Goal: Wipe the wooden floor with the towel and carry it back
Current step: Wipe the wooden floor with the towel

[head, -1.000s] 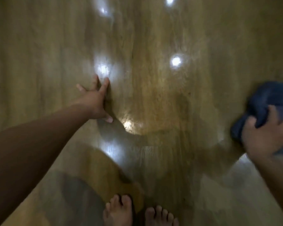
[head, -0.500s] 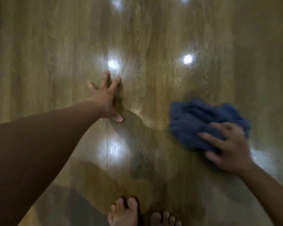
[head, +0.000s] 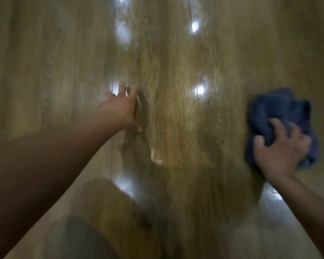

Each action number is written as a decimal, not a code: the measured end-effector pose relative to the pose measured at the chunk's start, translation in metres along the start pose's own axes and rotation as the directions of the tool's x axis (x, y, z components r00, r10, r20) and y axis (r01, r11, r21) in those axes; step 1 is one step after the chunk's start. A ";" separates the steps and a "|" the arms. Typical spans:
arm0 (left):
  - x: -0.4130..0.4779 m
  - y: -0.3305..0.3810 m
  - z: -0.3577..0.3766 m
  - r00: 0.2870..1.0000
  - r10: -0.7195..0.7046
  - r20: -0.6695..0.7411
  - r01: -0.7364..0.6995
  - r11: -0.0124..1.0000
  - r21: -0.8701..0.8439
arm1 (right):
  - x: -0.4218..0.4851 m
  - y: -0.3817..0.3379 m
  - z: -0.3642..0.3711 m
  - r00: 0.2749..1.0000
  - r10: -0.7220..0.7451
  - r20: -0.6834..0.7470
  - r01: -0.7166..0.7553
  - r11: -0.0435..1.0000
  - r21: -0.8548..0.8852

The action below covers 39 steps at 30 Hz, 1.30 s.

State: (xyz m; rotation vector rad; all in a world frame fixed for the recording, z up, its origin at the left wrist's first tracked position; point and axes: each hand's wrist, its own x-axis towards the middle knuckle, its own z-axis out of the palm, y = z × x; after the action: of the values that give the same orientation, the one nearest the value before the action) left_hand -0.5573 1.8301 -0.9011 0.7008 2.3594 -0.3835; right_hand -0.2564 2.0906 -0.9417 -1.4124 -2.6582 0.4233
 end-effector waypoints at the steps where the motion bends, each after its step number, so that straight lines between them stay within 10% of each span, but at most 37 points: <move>1: 0.003 0.004 -0.006 0.999 0.019 0.040 -0.018 0.999 -0.027 | -0.006 -0.003 0.015 0.985 -0.168 0.030 0.169 0.985 -0.040; 4: 0.028 0.014 -0.031 0.985 0.019 0.171 -0.006 0.997 -0.073 | 0.032 -0.021 0.028 0.713 -0.690 0.122 0.694 0.720 0.013; 8: 0.042 0.013 -0.029 0.948 -0.030 0.316 0.052 0.997 -0.063 | 0.085 -0.009 0.020 0.514 -0.826 0.231 0.841 0.539 0.055; 14: 0.044 0.012 -0.039 0.914 0.017 0.405 0.010 0.998 -0.064 | 0.118 -0.030 0.018 0.546 -0.802 0.242 0.814 0.576 0.074; 21: 0.047 0.013 -0.038 0.904 0.003 0.428 0.034 0.996 -0.078 | 0.243 -0.182 0.048 0.936 -0.320 0.145 0.324 0.946 -0.010; 25: 0.047 0.014 -0.037 0.912 0.008 0.410 0.022 0.998 -0.067 | 0.218 -0.231 0.061 0.929 -0.327 0.171 0.335 0.942 -0.016; 29: 0.051 0.012 -0.034 0.915 0.024 0.402 0.004 0.998 -0.067 | 0.053 -0.151 0.042 0.559 -0.775 0.295 0.773 0.616 0.152; 32: 0.054 0.011 -0.033 0.918 0.026 0.396 0.001 0.998 -0.066 | -0.010 -0.079 0.023 -0.065 -0.912 0.406 0.931 0.090 0.353; 34: 0.059 0.009 -0.034 0.914 0.022 0.405 -0.015 1.000 -0.021 | 0.027 -0.072 0.030 -0.332 -0.865 0.377 0.907 -0.182 0.380; 36: 0.062 0.007 -0.037 0.912 0.016 0.410 -0.032 0.999 0.033 | 0.083 -0.092 0.043 -0.398 -0.871 0.289 0.897 -0.302 0.324; 39: 0.059 0.008 -0.038 0.926 0.014 0.377 -0.038 0.998 0.058 | 0.154 -0.133 0.055 -0.019 -0.971 0.240 0.996 0.002 0.088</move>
State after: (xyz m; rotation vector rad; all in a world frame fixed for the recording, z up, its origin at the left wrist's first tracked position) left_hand -0.6100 1.8759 -0.9117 0.6237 1.9786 -0.5338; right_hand -0.4617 2.1362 -0.9620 0.9533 -2.9727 0.2118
